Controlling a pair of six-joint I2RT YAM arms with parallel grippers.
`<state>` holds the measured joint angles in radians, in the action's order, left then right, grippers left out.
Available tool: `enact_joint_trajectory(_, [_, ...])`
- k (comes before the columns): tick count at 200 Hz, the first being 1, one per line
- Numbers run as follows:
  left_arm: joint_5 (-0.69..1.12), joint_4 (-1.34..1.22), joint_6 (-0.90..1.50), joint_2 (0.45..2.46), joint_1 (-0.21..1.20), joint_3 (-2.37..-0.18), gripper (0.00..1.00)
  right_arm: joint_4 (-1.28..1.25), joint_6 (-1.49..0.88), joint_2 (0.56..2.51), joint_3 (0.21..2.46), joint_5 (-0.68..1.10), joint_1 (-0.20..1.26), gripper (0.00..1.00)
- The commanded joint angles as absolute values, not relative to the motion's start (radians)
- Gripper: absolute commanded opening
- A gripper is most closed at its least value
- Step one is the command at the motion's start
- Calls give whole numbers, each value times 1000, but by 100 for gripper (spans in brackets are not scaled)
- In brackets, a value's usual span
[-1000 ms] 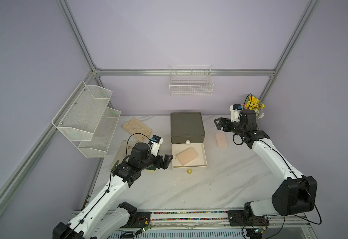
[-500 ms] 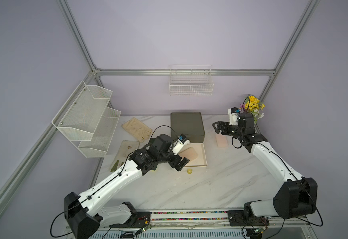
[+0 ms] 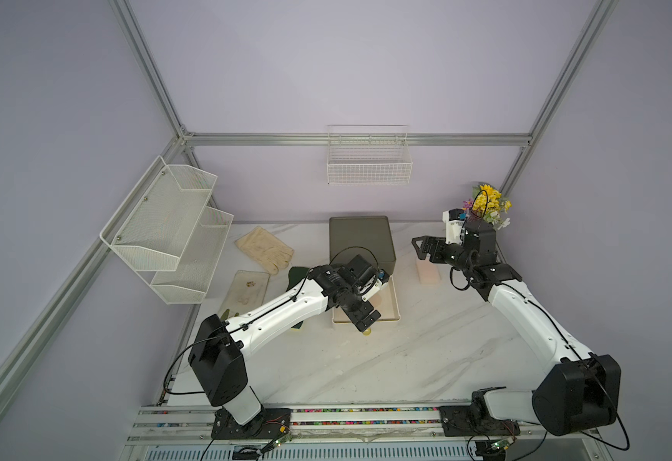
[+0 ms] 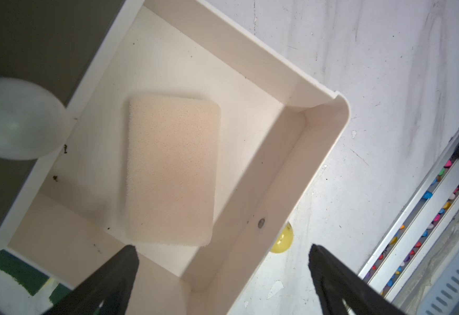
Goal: Take the sponge out of the drawer
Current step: Pick up the sponge from the drawer.
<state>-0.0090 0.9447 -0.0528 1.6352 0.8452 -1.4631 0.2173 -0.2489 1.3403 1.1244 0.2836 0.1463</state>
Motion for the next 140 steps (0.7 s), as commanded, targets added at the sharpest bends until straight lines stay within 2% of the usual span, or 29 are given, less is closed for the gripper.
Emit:
enact_joint_trajectory(1, [-49, 957, -18, 1640, 851, -1502, 100, 182, -236, 1316, 1113, 288, 148, 97])
enact_joint_trajectory(140, [-123, 943, 19, 1767, 853, -1548, 99, 179, -232, 1299, 1101, 291, 147, 97])
